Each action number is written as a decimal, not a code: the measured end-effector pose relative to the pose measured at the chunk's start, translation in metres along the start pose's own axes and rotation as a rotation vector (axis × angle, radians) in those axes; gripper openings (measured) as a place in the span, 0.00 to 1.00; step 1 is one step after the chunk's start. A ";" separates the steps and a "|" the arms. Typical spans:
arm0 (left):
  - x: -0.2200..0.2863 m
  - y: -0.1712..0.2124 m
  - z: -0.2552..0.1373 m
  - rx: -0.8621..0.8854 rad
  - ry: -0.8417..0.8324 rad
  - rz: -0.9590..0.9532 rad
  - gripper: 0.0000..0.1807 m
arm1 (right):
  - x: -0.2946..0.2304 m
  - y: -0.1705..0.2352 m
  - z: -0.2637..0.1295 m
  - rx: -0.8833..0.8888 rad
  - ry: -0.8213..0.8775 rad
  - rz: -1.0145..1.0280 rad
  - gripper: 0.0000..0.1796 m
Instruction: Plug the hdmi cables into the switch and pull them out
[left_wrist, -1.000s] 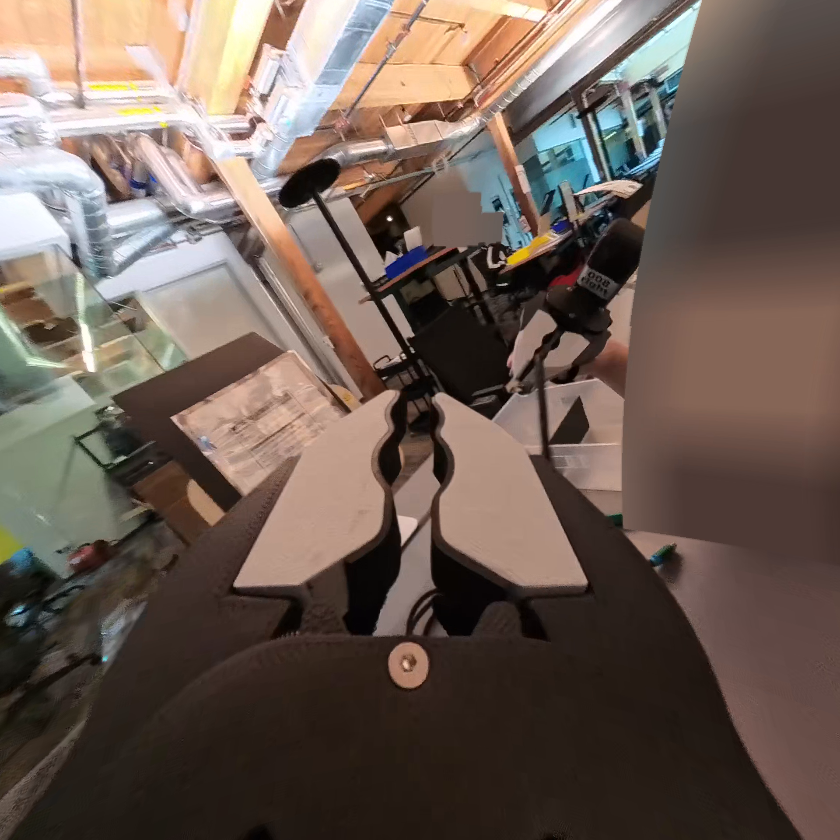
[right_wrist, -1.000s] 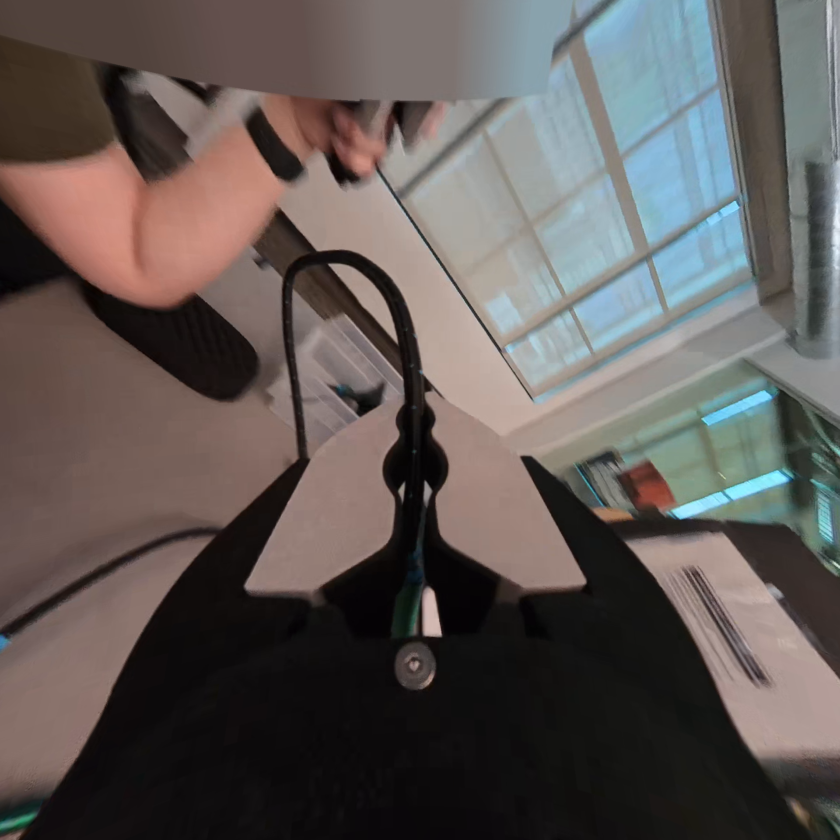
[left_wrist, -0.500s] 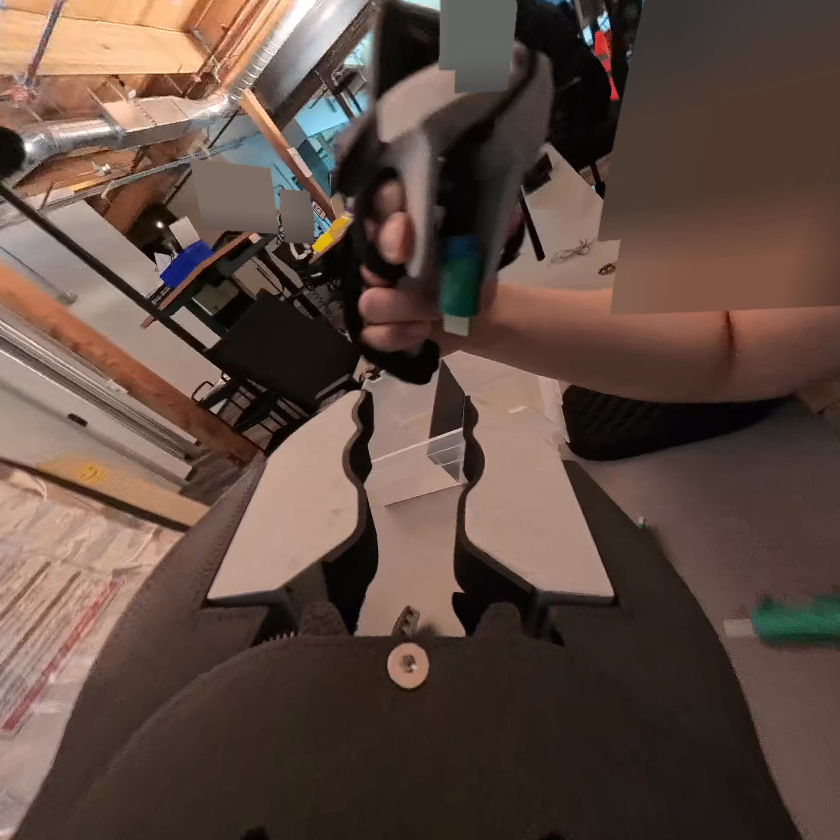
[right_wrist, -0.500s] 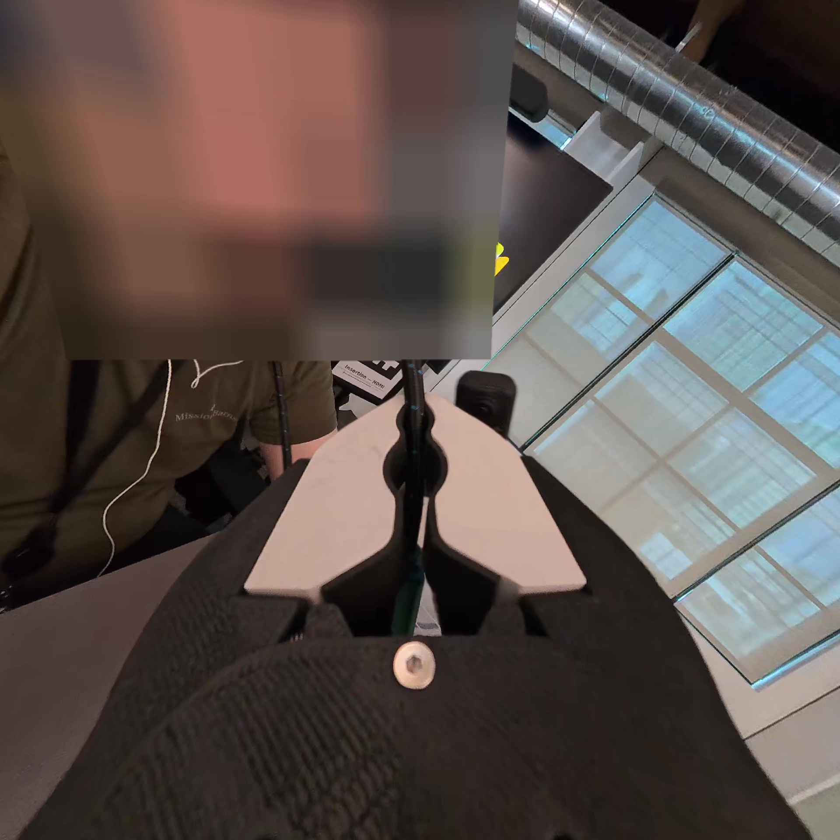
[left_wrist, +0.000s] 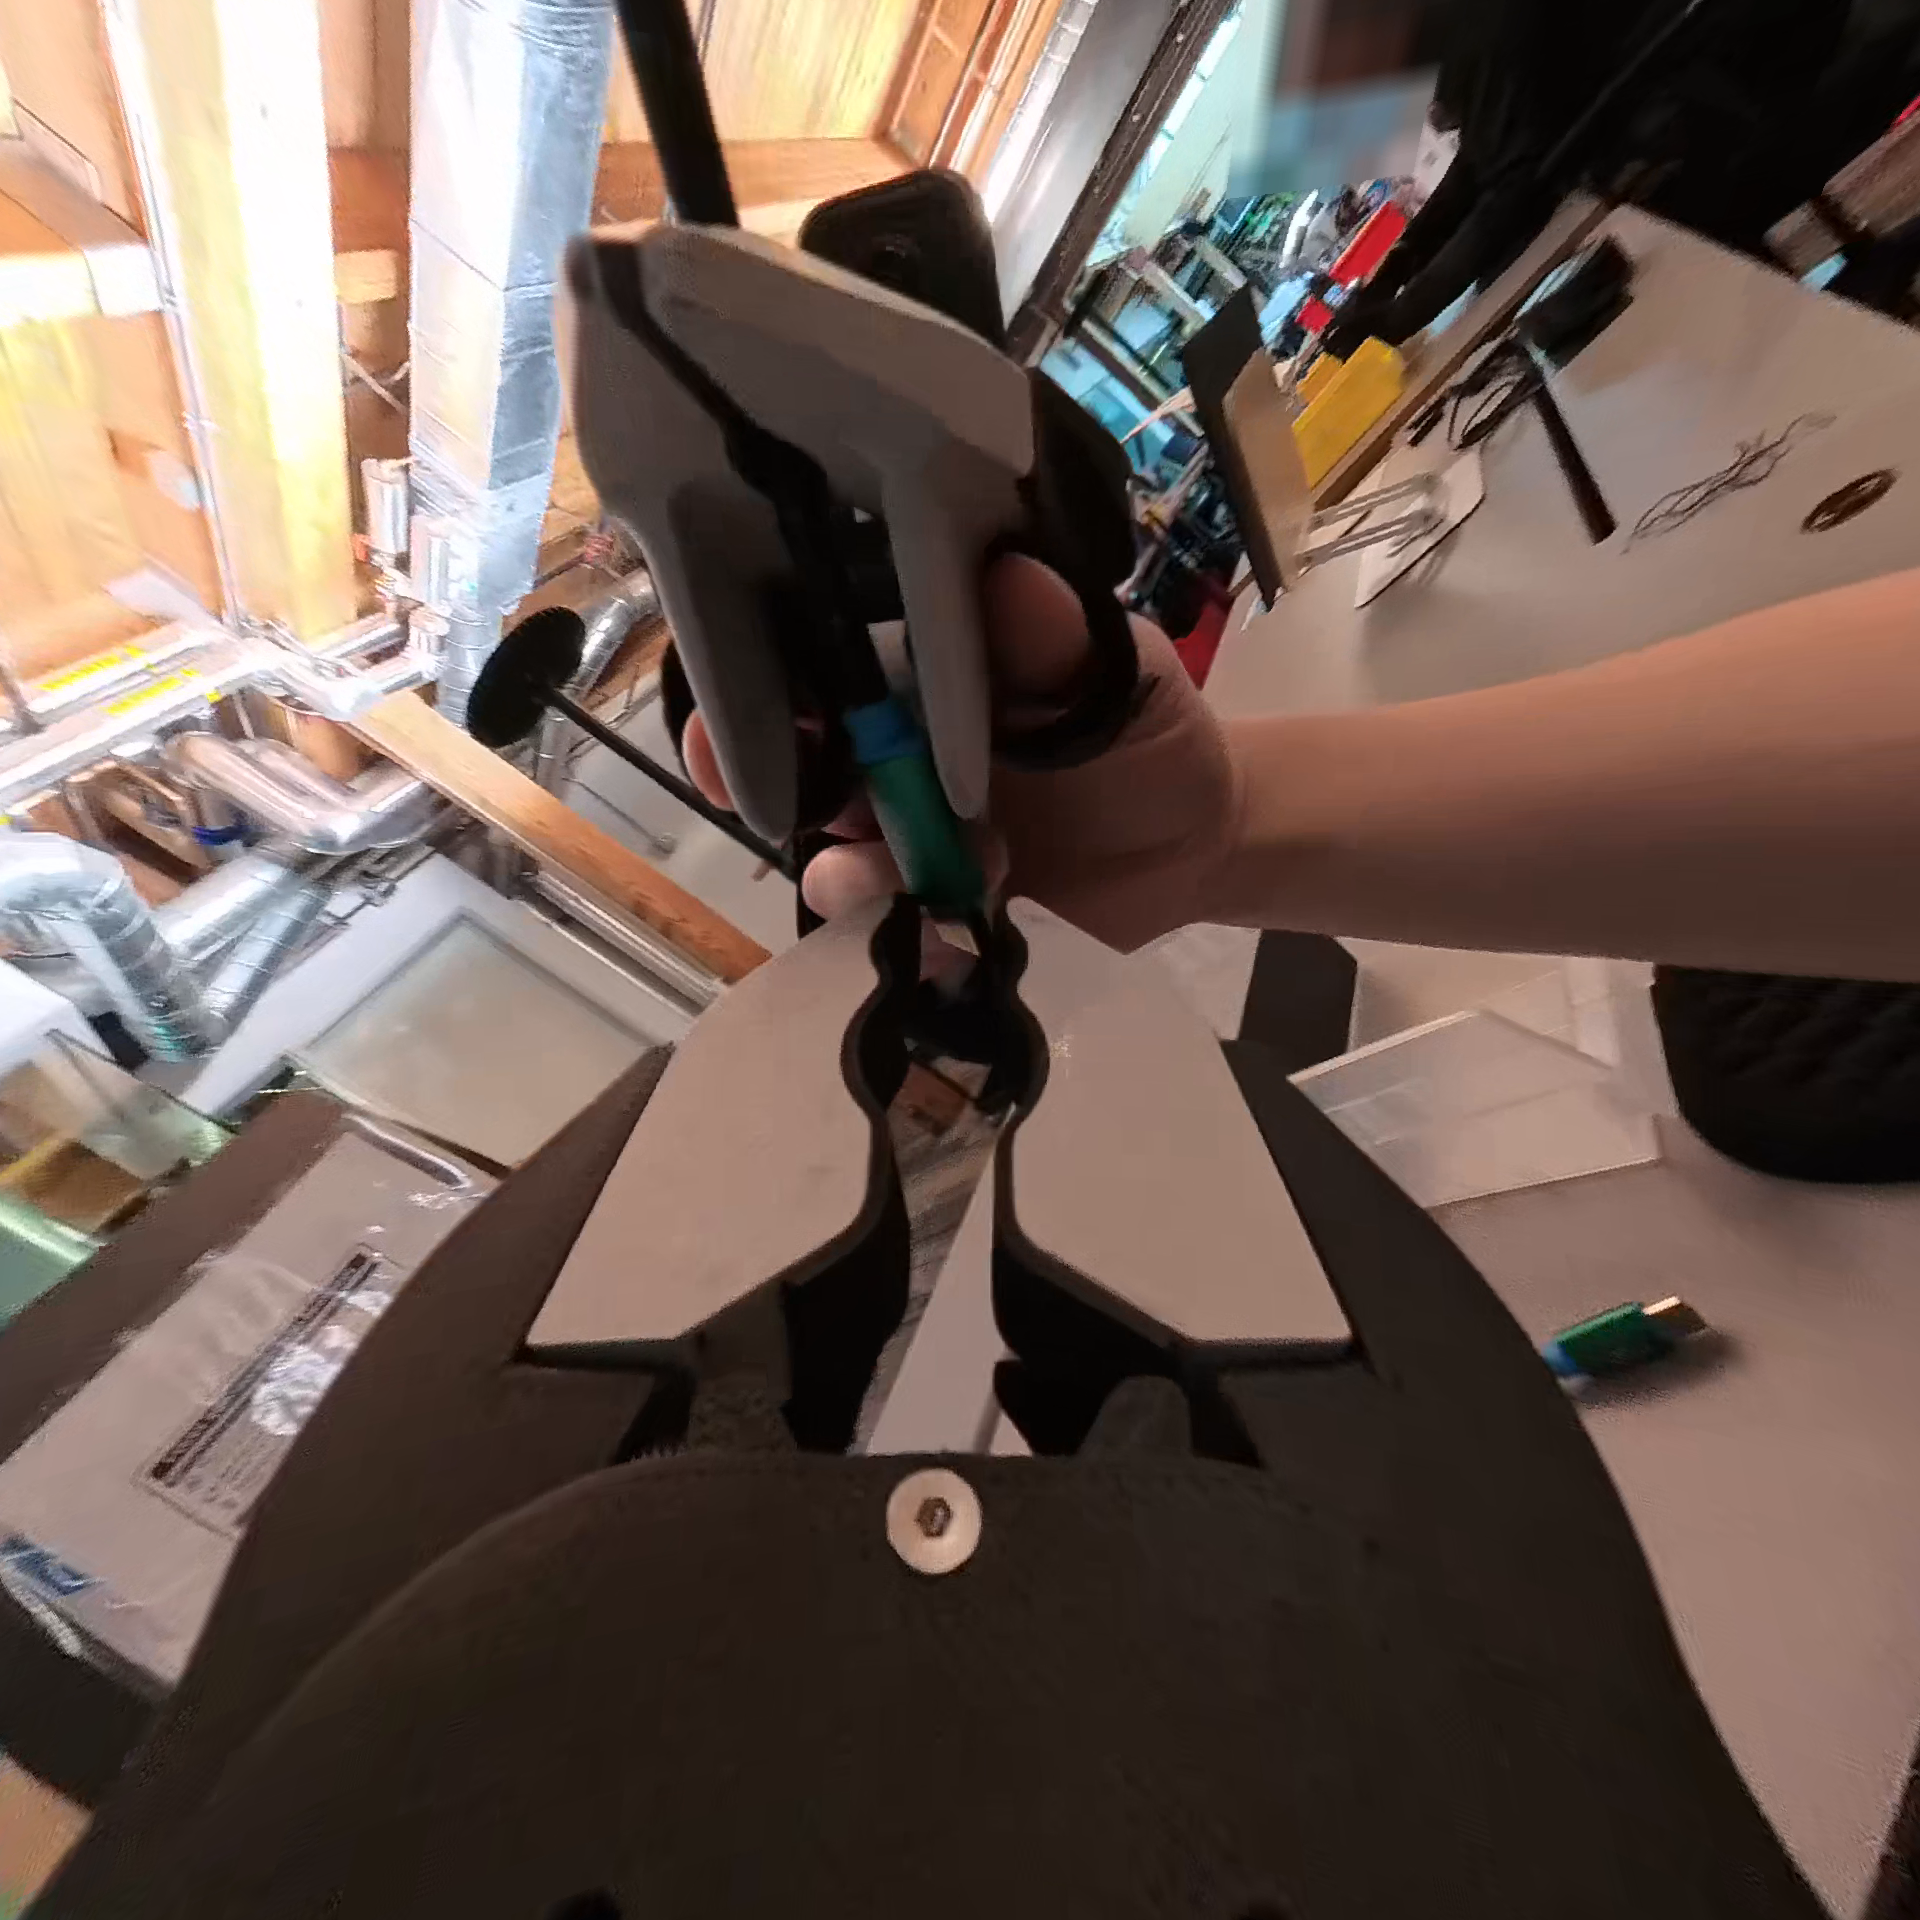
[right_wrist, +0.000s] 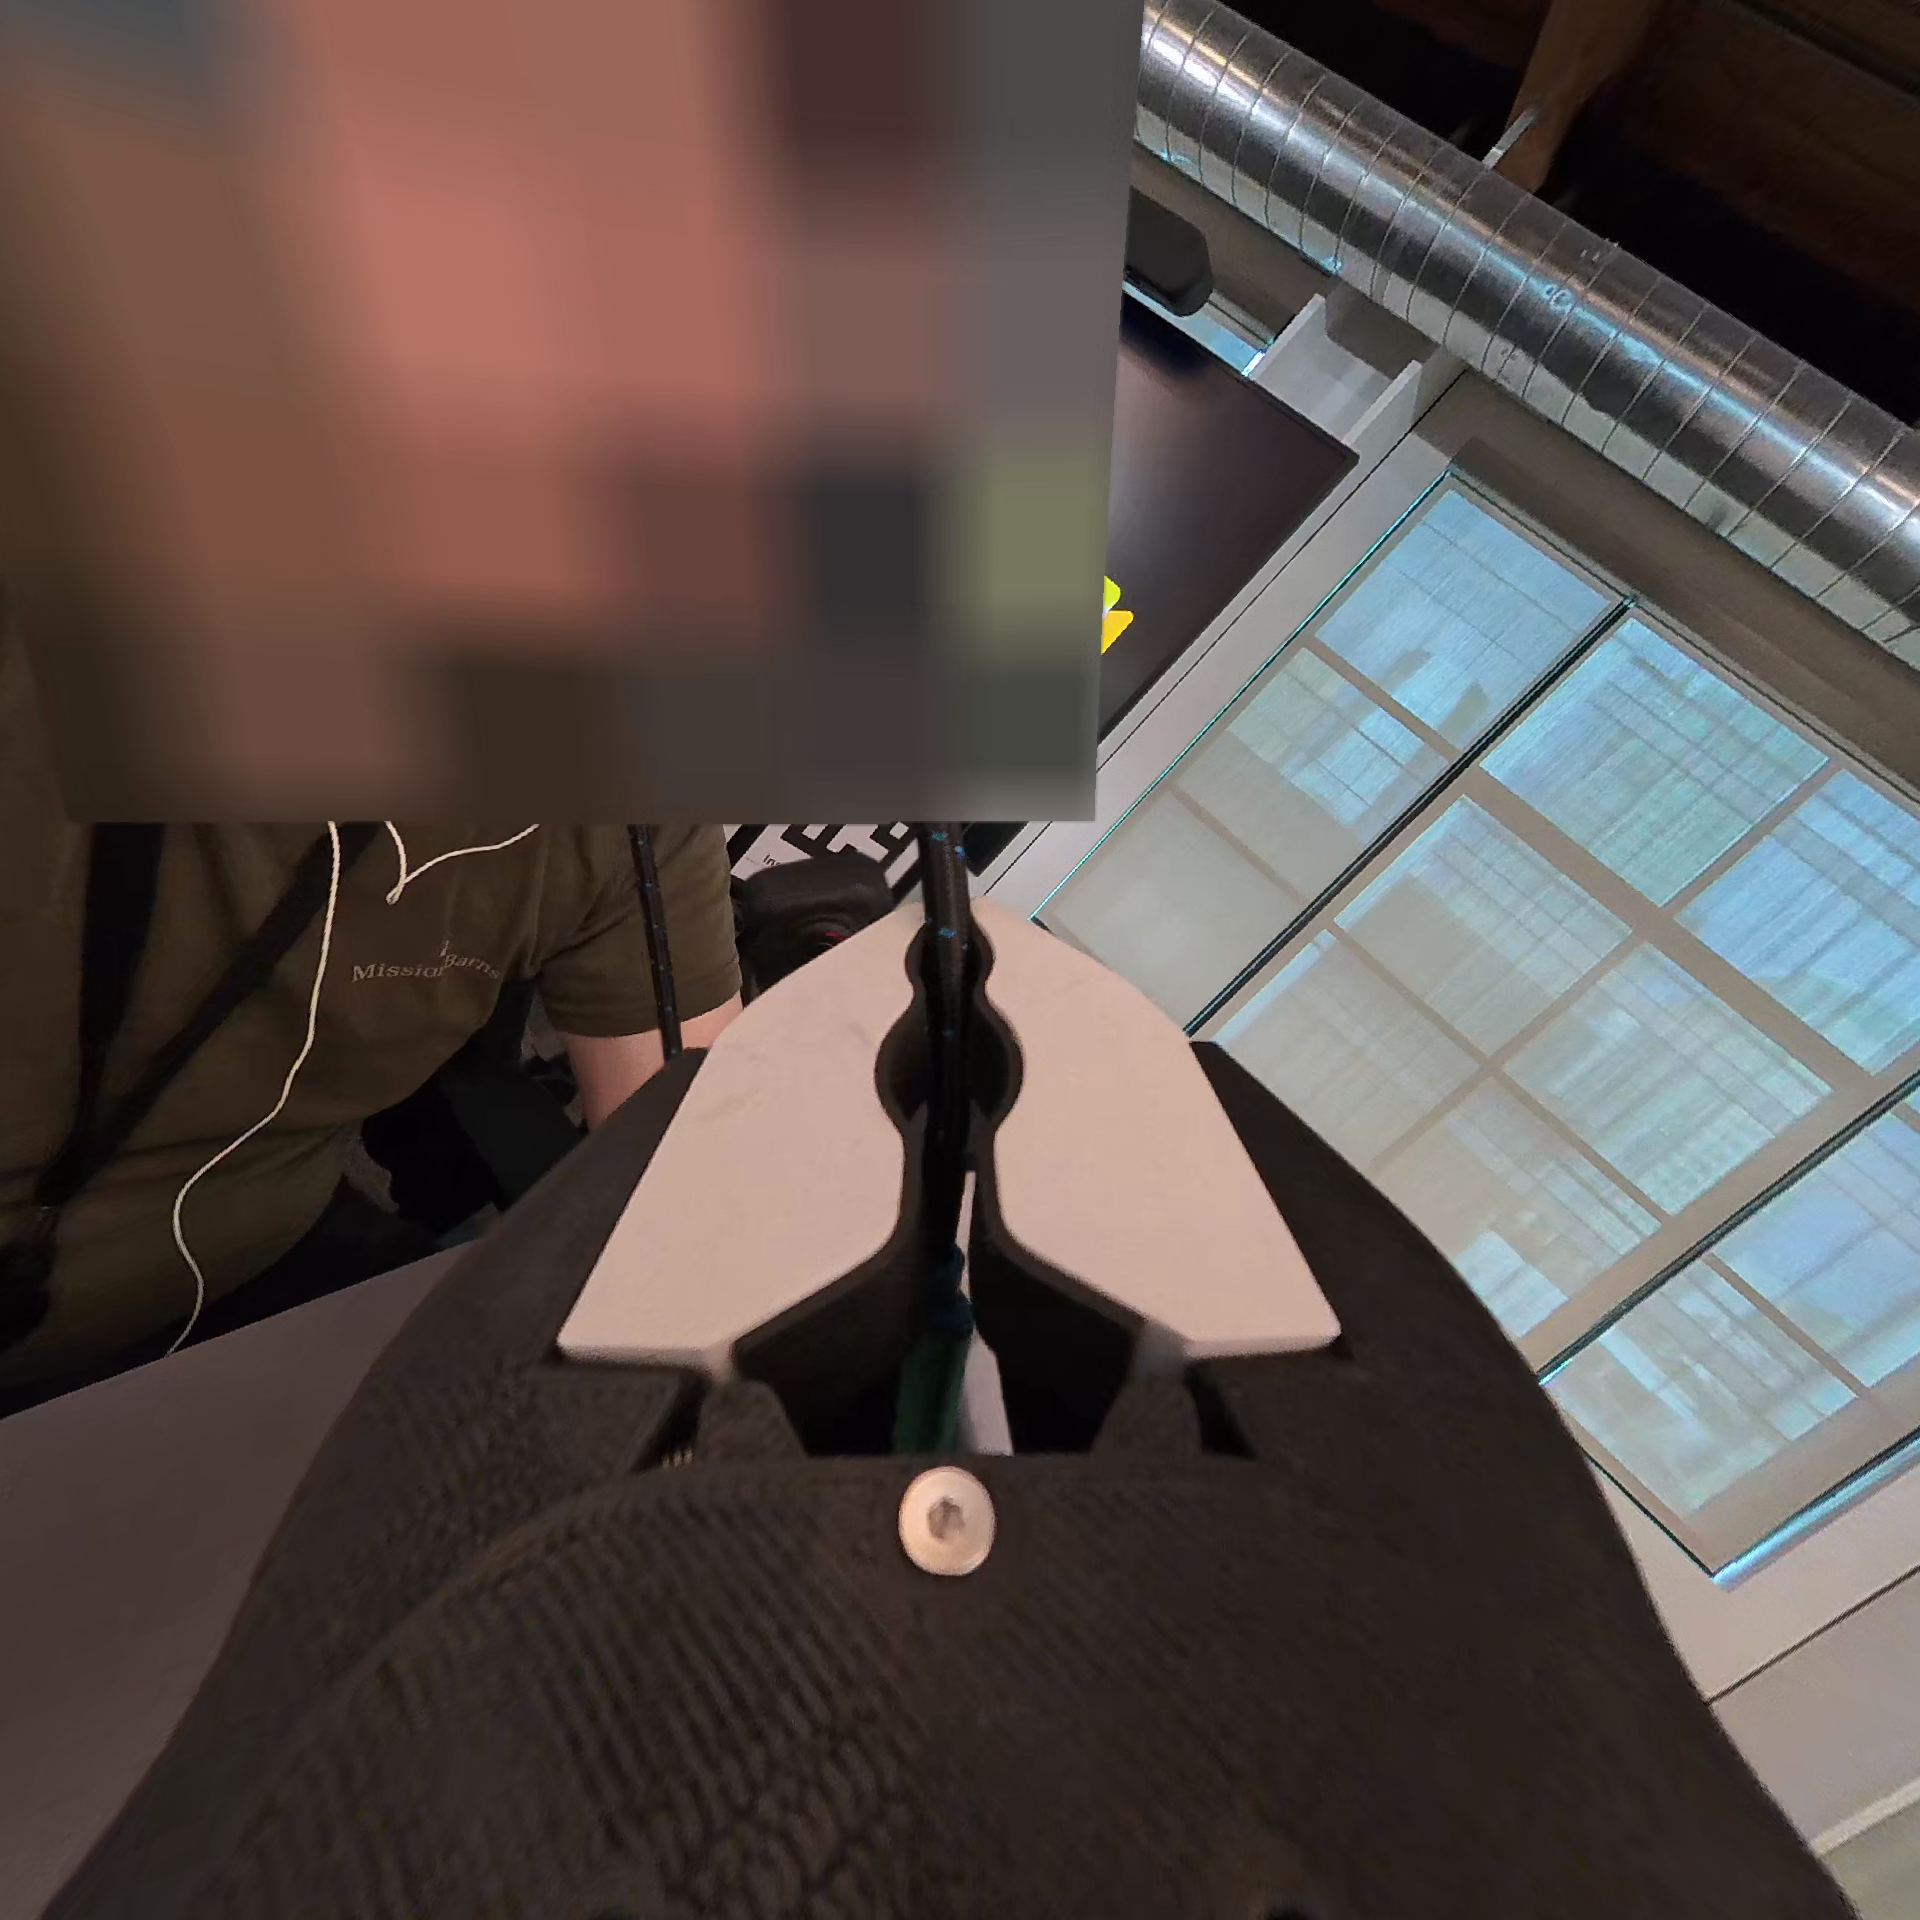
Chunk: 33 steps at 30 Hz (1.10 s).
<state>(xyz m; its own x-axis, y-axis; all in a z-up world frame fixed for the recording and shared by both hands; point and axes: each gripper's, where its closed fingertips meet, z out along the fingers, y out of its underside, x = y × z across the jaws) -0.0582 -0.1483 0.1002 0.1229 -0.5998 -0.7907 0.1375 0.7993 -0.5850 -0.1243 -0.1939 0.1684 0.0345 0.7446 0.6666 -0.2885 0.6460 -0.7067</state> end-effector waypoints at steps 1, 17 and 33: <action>-0.001 0.001 0.000 -0.009 -0.012 0.014 0.06 | 0.001 0.000 -0.001 -0.005 0.006 -0.001 0.01; -0.085 0.053 -0.033 -0.393 -0.267 0.473 0.02 | 0.074 0.055 -0.042 -0.379 0.488 0.103 0.06; -0.092 0.088 -0.049 -0.610 -0.153 0.575 0.02 | 0.086 0.106 -0.065 -0.651 0.650 0.391 0.08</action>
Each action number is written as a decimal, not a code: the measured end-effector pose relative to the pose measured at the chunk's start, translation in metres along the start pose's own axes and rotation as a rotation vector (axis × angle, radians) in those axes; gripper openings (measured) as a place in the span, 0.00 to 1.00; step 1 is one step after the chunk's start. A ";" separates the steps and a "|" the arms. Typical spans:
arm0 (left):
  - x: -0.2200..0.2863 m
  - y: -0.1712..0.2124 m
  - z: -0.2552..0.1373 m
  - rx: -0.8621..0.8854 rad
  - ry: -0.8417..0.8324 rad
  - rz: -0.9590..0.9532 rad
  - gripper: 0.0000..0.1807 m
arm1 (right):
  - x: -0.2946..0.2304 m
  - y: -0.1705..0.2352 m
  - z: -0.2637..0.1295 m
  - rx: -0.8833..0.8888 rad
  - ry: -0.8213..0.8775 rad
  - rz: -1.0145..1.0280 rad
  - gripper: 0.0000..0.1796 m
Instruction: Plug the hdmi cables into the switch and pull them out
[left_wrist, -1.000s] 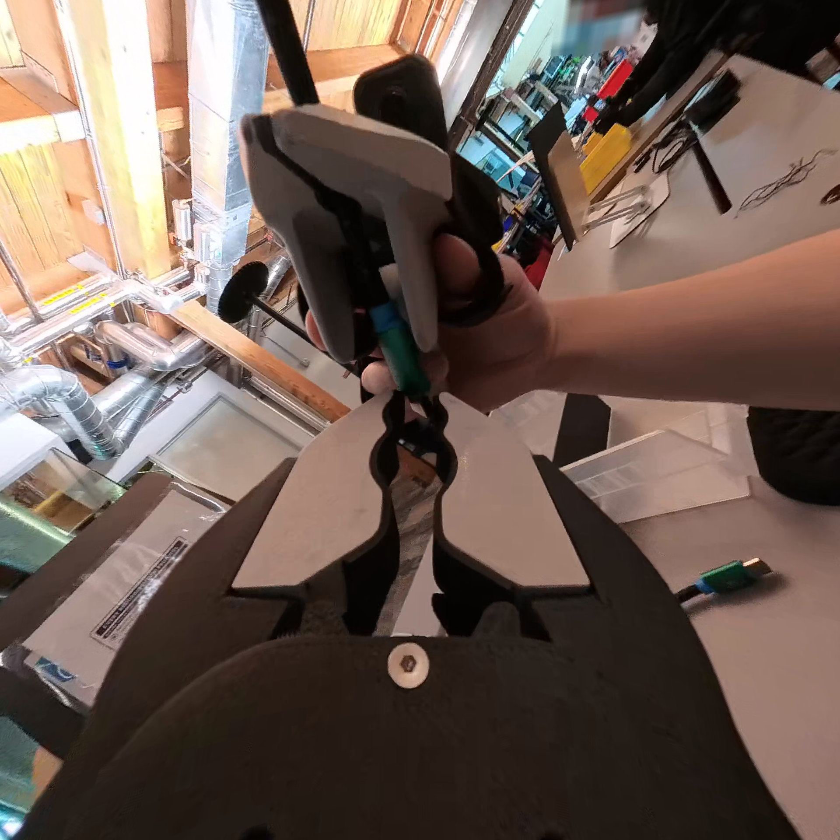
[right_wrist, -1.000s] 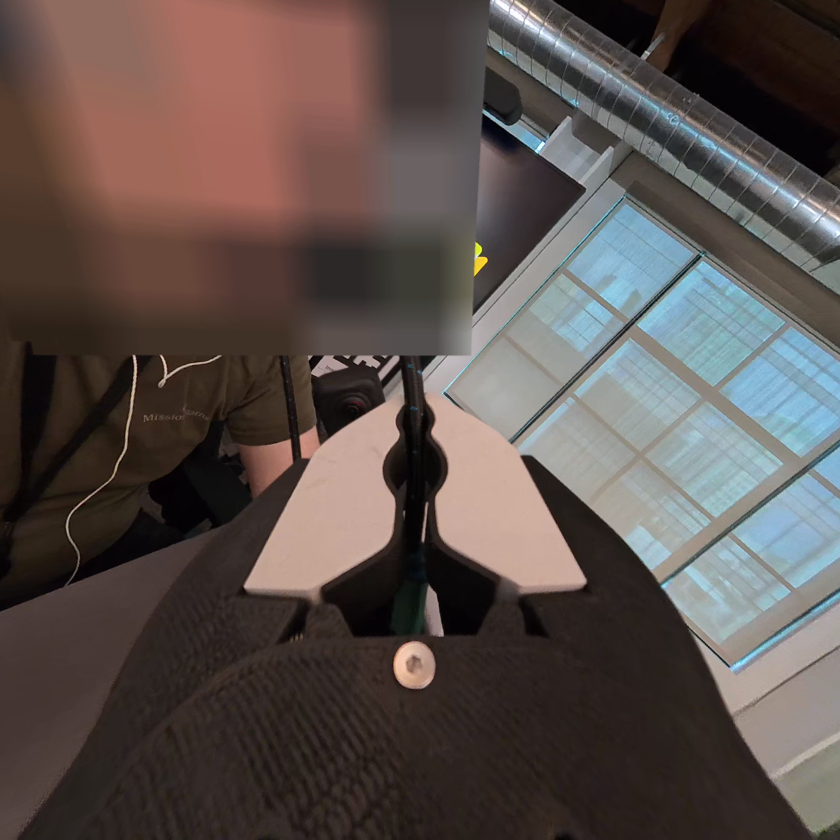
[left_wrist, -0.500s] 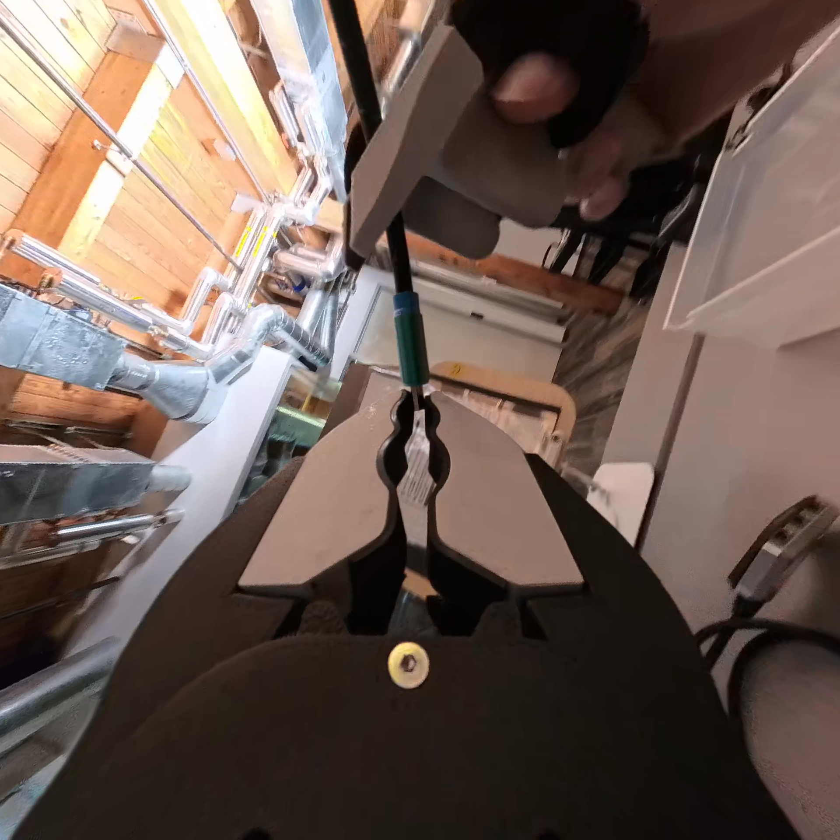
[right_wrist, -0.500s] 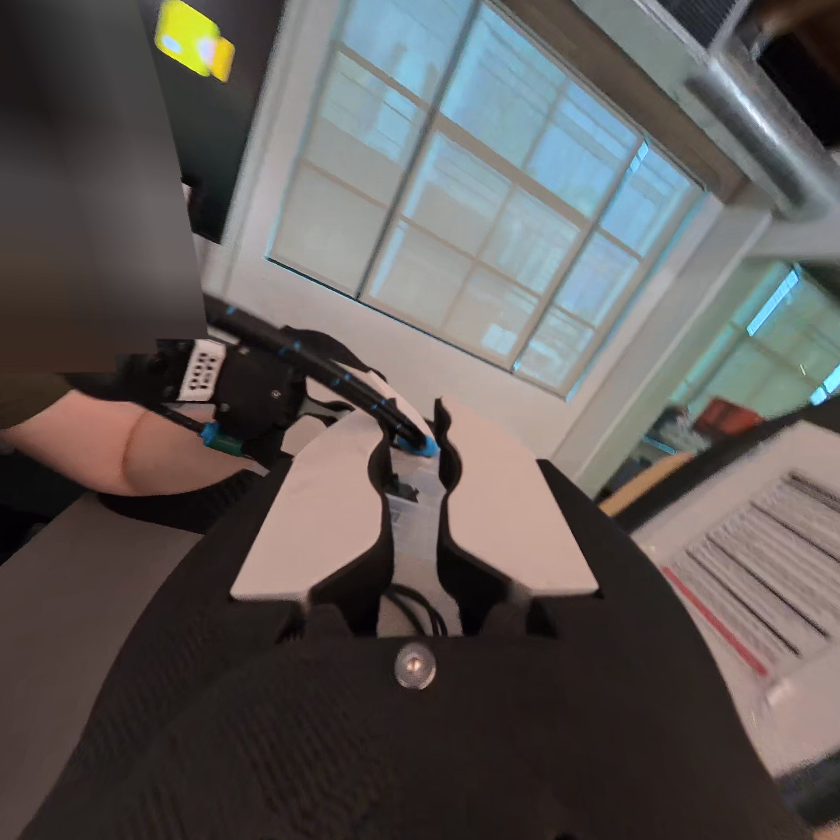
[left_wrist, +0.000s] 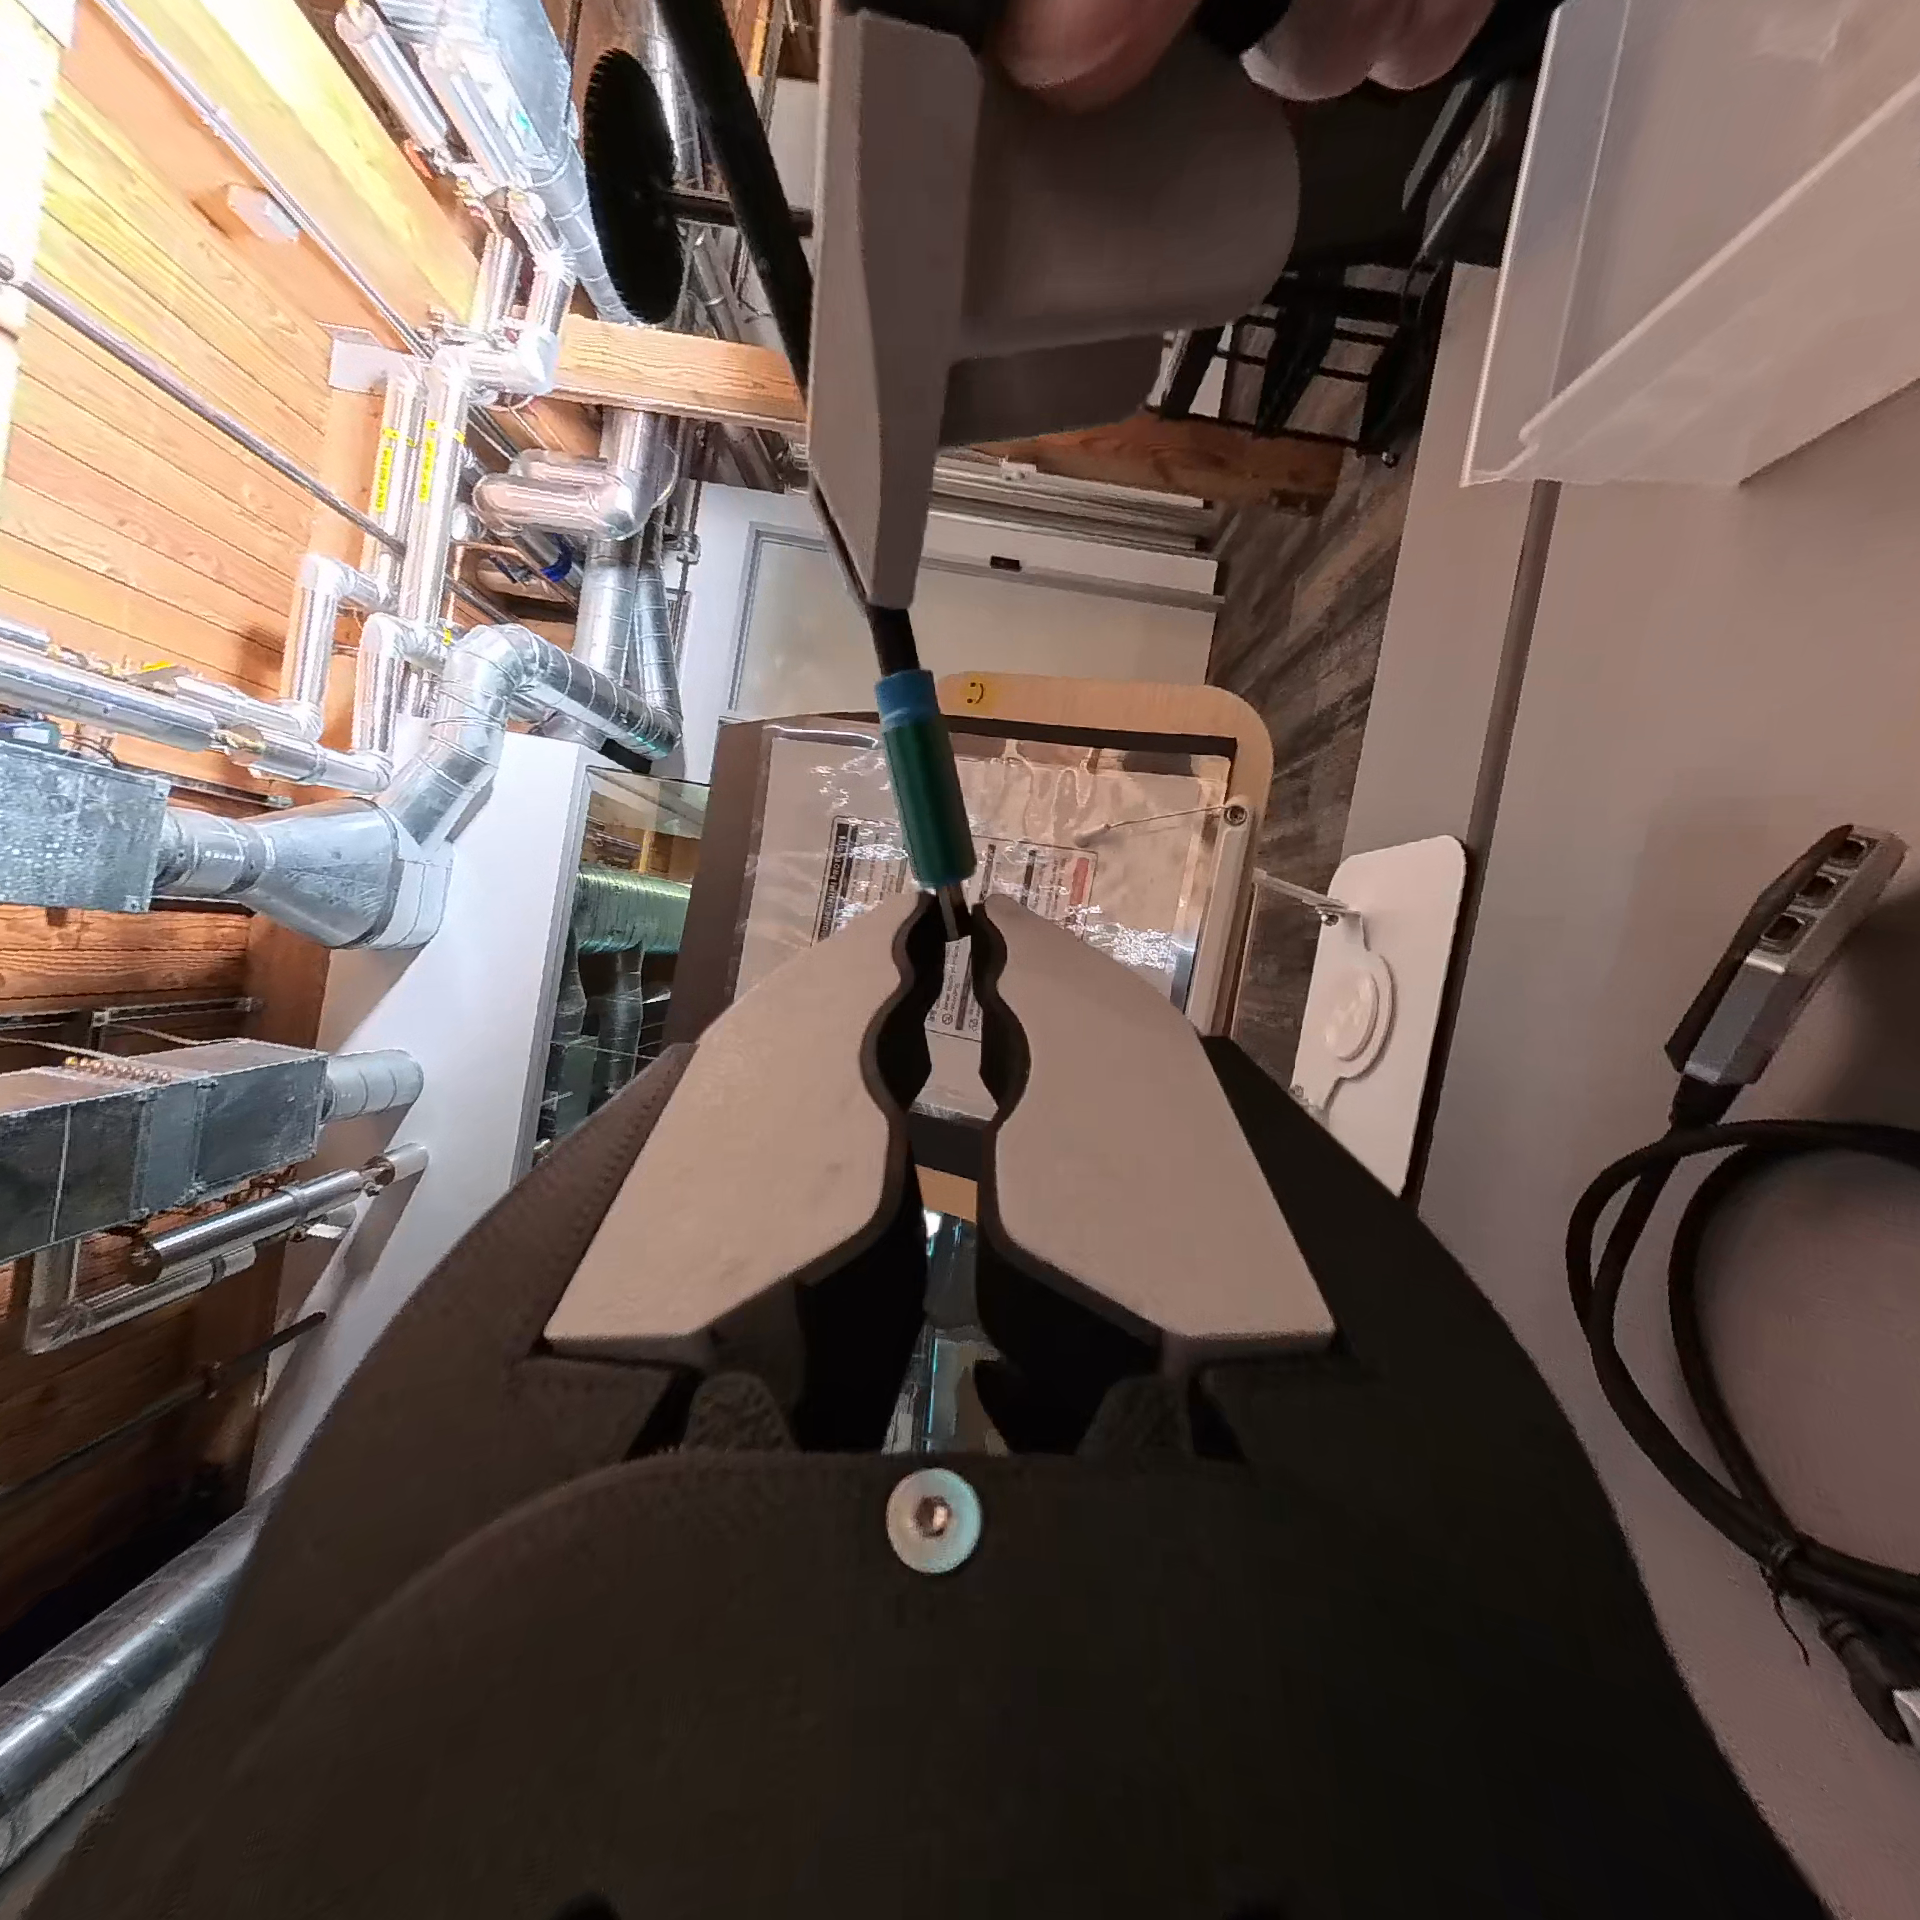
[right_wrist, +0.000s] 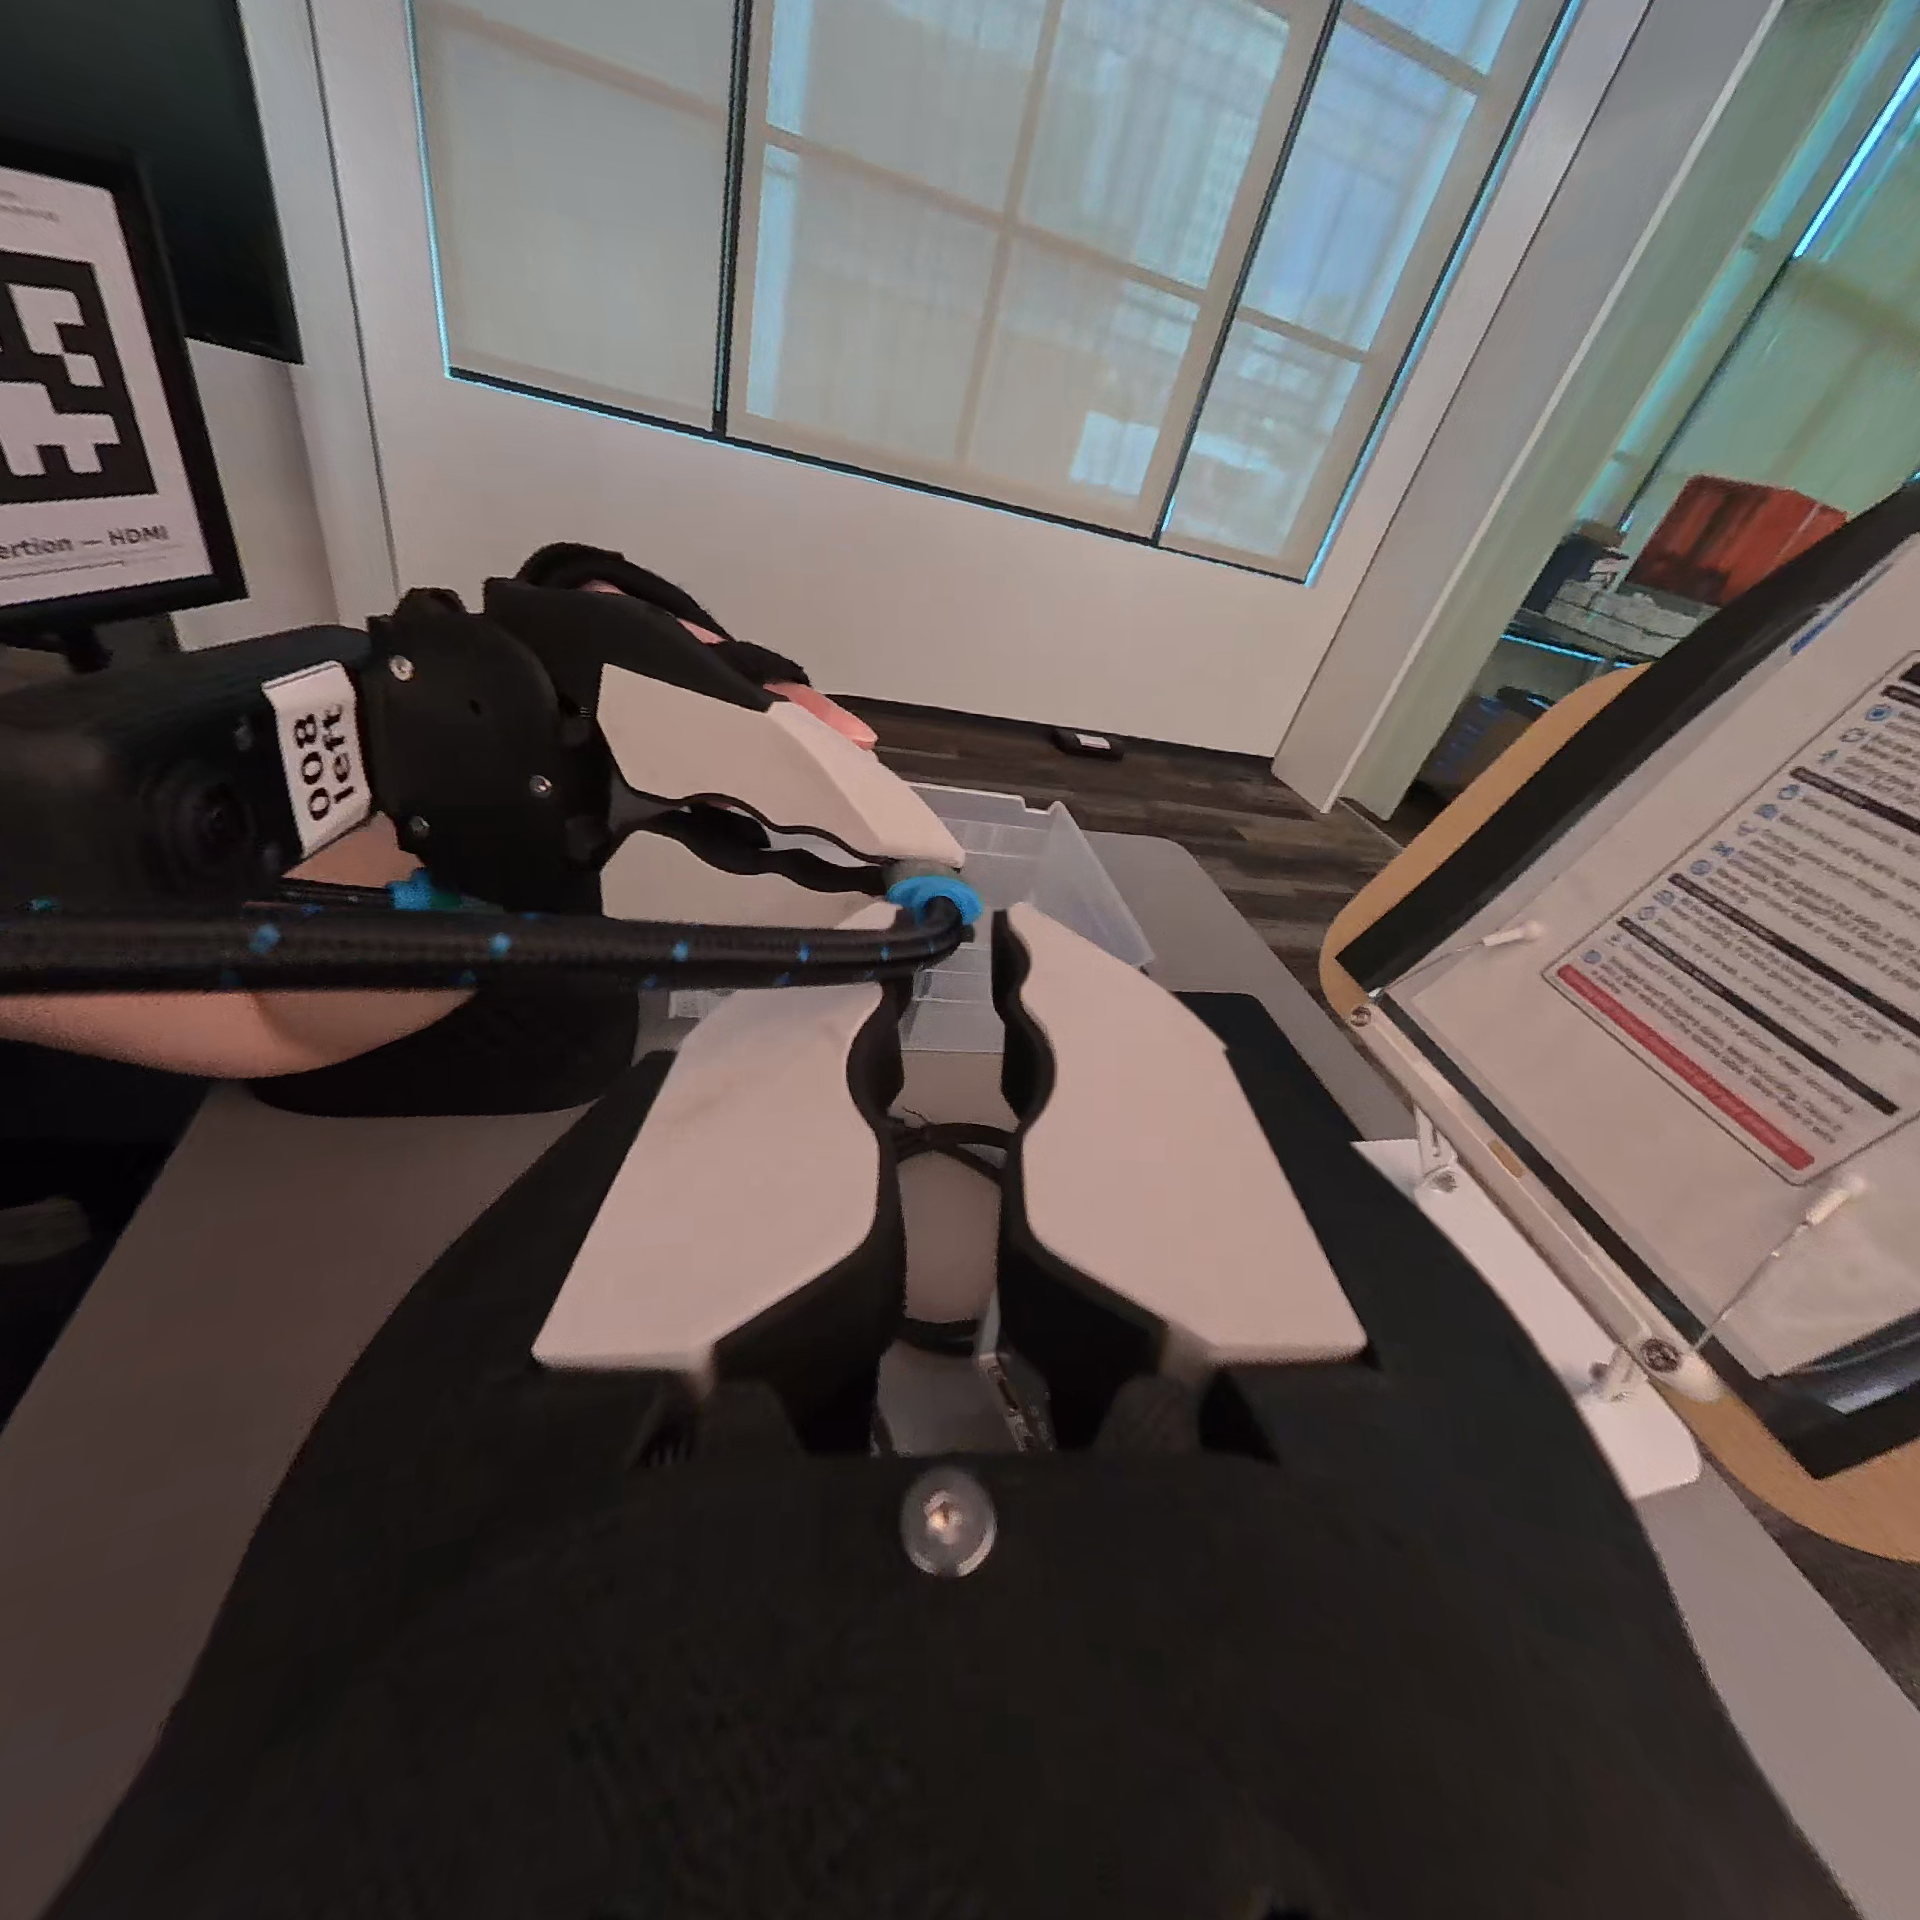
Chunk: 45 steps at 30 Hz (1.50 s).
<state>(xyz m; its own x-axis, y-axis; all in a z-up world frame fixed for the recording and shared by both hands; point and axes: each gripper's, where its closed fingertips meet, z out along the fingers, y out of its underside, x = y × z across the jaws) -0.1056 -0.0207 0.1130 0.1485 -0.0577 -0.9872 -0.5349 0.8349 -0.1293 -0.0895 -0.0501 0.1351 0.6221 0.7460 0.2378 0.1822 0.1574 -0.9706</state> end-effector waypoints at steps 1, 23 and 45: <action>0.002 0.000 0.001 -0.003 0.007 0.001 0.02 | 0.002 0.001 0.000 0.000 0.009 -0.008 0.07; 0.007 -0.001 0.003 0.004 0.009 0.032 0.03 | 0.000 0.012 0.006 0.002 -0.076 0.028 0.04; 0.013 -0.023 0.004 0.112 0.034 -0.116 0.15 | -0.005 0.007 -0.012 0.033 -0.170 0.071 0.04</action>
